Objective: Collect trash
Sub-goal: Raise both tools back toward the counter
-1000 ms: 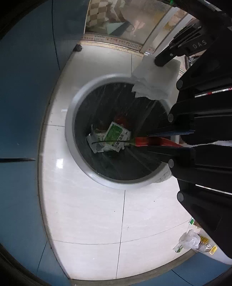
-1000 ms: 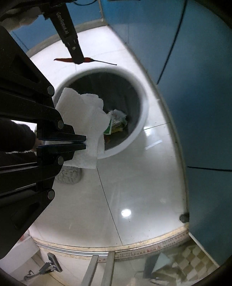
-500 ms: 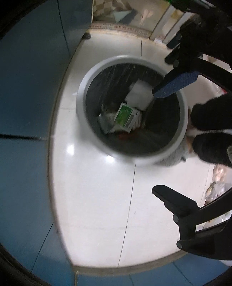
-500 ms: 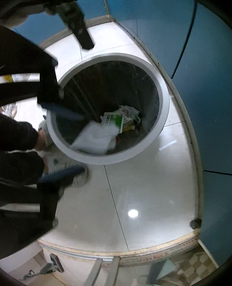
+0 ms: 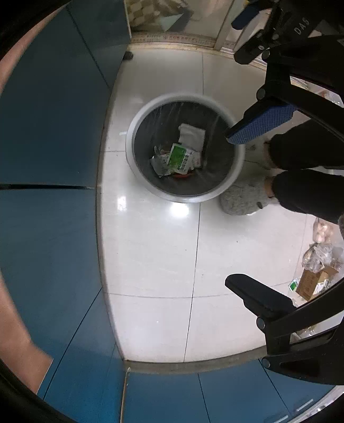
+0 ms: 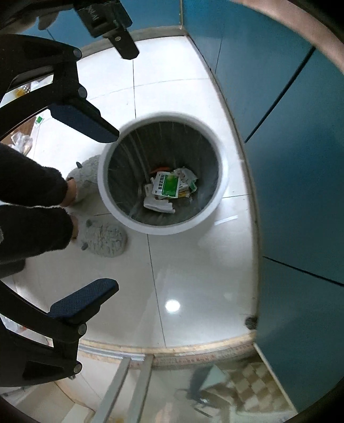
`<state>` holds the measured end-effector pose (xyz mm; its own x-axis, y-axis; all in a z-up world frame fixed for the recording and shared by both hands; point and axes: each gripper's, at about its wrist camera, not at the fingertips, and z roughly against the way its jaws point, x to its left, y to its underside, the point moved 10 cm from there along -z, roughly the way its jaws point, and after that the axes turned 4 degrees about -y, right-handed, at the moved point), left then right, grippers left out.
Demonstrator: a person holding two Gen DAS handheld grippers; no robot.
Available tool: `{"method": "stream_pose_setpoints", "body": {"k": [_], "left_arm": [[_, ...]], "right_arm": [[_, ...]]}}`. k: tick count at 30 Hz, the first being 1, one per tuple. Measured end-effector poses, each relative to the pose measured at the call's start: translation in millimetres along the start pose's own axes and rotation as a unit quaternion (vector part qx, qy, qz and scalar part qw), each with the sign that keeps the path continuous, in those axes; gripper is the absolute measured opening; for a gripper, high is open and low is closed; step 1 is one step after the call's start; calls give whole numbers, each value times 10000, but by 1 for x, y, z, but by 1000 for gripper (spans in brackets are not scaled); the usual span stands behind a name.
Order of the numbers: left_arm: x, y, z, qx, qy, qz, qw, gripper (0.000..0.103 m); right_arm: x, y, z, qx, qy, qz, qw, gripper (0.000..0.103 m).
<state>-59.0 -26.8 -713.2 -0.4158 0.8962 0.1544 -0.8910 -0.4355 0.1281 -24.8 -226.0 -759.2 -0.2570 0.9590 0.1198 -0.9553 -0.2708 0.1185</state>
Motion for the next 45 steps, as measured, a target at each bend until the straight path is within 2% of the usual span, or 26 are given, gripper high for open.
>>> {"method": "stream_pose_setpoints", "body": {"k": [8,15,24,27,31,37,41,45], "left_arm": [[3,28,113,-225,89,-237,9994,100],[14,46,203,-537,180,-207,9982,100],[43,63,288,-867,418,-142,9953,100],[50,56,315,-1102,452,-128,9928,100],[56,24,351,-1593,308,-104,9867,100],[57,-62,425,-2526,0,75,9675,100],[46,-131,452,-2705,127,329,9621,100],[21,-206,458,-2511,371,769,9642,100]], "right_arm": [[11,20,133,-241,-19,51,9997,103],[23,43,260,-439,-79,23,9990,103],[47,72,376,-665,-145,181,9975,103],[54,73,407,-790,-285,137,9964,103],[61,57,442,-1148,-556,-72,9918,103],[57,-14,508,-1825,-761,-273,9799,103],[41,-83,546,-2187,-623,-162,9737,103],[18,-168,551,-2141,-433,47,9758,103]]}}
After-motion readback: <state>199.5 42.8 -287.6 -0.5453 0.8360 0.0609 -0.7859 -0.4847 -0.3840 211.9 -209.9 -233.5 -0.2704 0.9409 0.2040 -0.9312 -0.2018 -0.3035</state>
